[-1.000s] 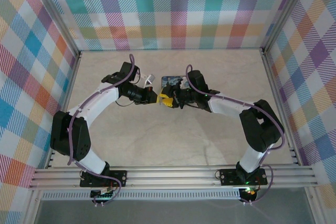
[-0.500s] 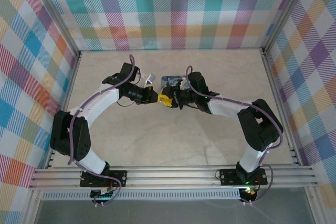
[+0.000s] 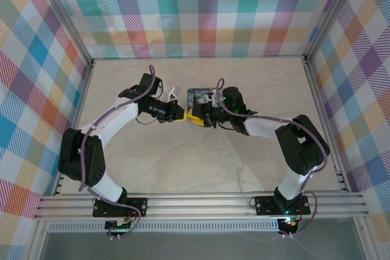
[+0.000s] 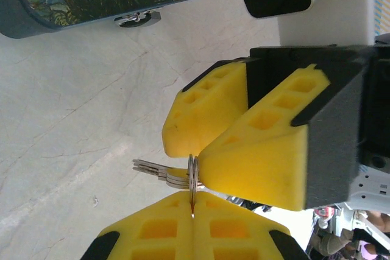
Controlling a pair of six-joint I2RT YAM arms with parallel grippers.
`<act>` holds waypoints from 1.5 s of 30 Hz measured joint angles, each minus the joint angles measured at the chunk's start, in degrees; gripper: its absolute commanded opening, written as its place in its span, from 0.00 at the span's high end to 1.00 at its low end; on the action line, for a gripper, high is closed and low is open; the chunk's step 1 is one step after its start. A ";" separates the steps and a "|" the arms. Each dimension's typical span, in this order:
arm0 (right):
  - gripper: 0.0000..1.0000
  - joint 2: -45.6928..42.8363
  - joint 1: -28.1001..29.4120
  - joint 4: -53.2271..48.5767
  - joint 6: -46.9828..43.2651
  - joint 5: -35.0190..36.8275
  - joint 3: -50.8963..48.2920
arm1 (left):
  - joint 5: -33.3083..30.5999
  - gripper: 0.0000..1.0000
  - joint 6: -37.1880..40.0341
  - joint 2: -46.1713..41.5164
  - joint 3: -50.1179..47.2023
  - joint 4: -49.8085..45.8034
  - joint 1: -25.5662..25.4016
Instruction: Unlock a padlock with a key
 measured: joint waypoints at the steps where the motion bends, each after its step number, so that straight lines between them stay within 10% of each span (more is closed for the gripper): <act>1: 0.64 -0.35 -0.22 -0.48 -1.38 -0.24 -0.33 | 0.00 1.00 -0.31 0.02 0.00 -0.04 0.13; 20: 0.48 -11.28 1.36 -25.68 -52.35 5.33 4.33 | 3.58 1.00 -1.95 1.97 5.11 -3.08 0.20; 45: 0.59 -6.88 3.82 -28.87 -64.72 16.15 9.92 | 4.83 1.00 0.90 3.30 7.74 -8.74 -0.13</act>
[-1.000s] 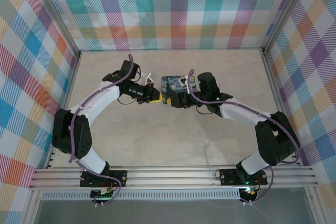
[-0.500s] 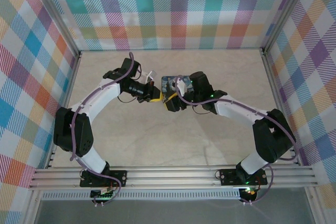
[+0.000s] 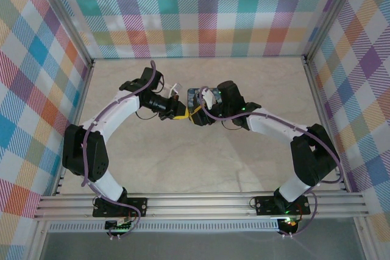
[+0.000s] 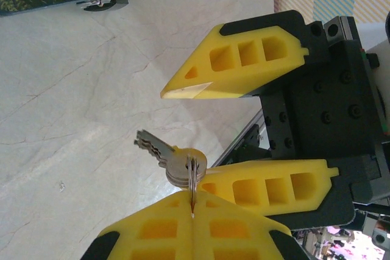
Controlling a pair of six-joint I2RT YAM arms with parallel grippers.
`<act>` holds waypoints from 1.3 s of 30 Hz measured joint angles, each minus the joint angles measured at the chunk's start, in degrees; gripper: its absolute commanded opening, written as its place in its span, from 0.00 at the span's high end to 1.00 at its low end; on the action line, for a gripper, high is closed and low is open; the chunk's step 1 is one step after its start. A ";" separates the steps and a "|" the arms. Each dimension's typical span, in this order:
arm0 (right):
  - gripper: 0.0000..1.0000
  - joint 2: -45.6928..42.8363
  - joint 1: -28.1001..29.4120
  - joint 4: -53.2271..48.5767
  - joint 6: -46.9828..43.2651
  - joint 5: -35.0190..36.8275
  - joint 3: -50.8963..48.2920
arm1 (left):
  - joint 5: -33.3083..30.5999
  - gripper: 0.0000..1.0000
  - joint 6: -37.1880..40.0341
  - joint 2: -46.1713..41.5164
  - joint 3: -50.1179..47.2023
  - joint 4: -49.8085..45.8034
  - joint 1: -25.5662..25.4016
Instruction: Unlock a padlock with a key
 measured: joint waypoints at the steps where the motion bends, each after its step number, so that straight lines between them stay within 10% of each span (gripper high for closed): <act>1: 0.59 0.00 0.00 -0.02 -0.17 -0.04 0.02 | 0.02 1.00 0.04 0.00 0.07 -0.11 0.00; 22: 0.87 0.79 0.72 -1.14 2.86 -6.80 0.76 | 0.02 1.00 0.24 1.11 0.76 -0.90 -0.02; 29: 0.88 0.76 0.74 -1.46 9.09 -8.63 0.74 | -2.45 0.44 -0.72 1.36 1.07 -0.17 -0.15; 39: 0.90 0.76 -1.38 2.51 30.88 -11.76 -1.99 | -10.56 0.38 -9.18 -2.93 -5.60 9.70 0.33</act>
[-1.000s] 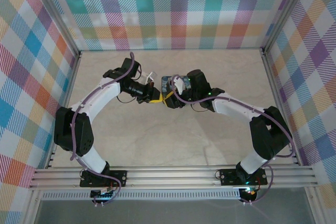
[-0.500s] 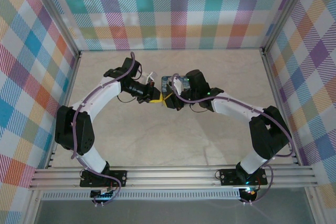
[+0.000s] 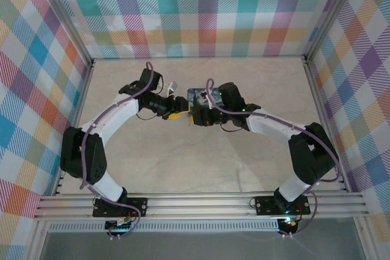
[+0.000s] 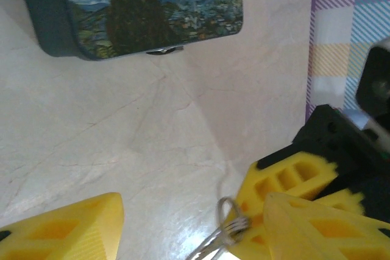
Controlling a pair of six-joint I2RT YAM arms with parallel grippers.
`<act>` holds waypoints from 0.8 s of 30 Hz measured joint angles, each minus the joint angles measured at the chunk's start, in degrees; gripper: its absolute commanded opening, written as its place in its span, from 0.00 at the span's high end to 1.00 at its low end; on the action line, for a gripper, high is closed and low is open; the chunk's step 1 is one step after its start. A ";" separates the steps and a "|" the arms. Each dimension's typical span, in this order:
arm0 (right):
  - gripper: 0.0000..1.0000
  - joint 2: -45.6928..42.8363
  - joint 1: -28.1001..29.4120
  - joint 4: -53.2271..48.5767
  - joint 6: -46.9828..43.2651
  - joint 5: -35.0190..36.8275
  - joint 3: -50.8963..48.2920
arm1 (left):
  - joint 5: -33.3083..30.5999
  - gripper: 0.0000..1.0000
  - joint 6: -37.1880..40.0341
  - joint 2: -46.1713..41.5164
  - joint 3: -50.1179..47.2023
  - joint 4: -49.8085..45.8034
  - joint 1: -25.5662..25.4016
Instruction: Unlock a padlock with a key
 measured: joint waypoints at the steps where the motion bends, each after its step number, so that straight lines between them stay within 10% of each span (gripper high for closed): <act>1: 0.90 0.00 -0.33 0.96 2.60 -0.11 -0.22 | -0.48 0.40 -1.16 -0.79 -1.38 1.18 0.00; 16: 0.90 1.79 -2.43 11.82 28.79 -0.72 -4.15 | 2.49 0.80 -14.21 -7.02 -17.55 23.37 -0.79; 24: 0.90 1.86 -2.43 12.76 30.71 -0.83 -4.15 | 4.87 0.78 -16.94 -7.02 -17.94 29.09 -1.20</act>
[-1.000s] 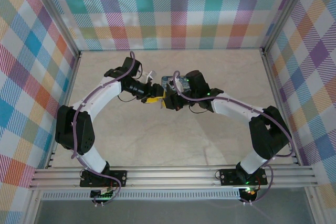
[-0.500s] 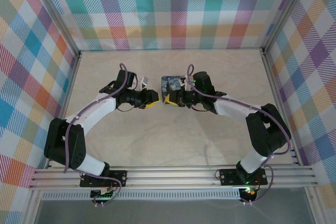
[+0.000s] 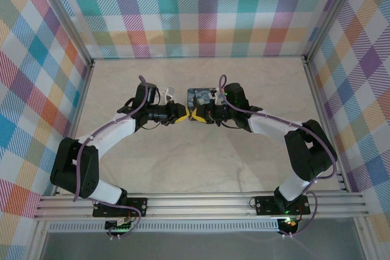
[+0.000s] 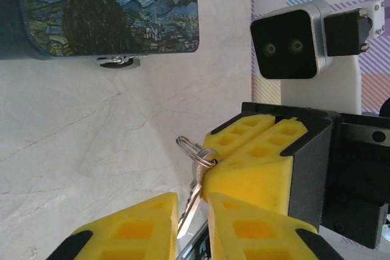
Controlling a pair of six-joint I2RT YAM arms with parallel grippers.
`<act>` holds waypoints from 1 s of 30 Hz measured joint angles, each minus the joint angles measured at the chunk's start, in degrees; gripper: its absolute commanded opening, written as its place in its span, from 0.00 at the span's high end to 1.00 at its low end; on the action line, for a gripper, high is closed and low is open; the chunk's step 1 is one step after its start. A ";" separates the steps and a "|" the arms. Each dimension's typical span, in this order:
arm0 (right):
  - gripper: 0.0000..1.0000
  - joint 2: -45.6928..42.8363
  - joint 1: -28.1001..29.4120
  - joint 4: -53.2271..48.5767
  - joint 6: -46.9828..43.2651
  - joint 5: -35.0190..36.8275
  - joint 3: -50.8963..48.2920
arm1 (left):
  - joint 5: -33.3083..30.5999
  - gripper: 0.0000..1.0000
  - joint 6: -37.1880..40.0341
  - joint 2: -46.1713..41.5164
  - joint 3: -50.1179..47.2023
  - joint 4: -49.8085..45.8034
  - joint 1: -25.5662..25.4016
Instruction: Unlock a padlock with a key
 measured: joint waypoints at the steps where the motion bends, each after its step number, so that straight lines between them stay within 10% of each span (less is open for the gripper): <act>1: 0.90 0.04 0.00 0.35 0.28 -0.13 0.00 | 0.22 0.78 -0.15 0.00 -0.04 0.15 -0.02; 21: 0.91 1.86 0.02 5.33 4.09 -1.64 0.00 | 0.28 0.69 1.68 0.00 -0.17 -2.80 -0.09; 30: 0.91 1.88 0.02 5.20 4.09 -1.62 0.00 | 1.01 0.83 2.58 0.00 -0.15 -3.98 -0.31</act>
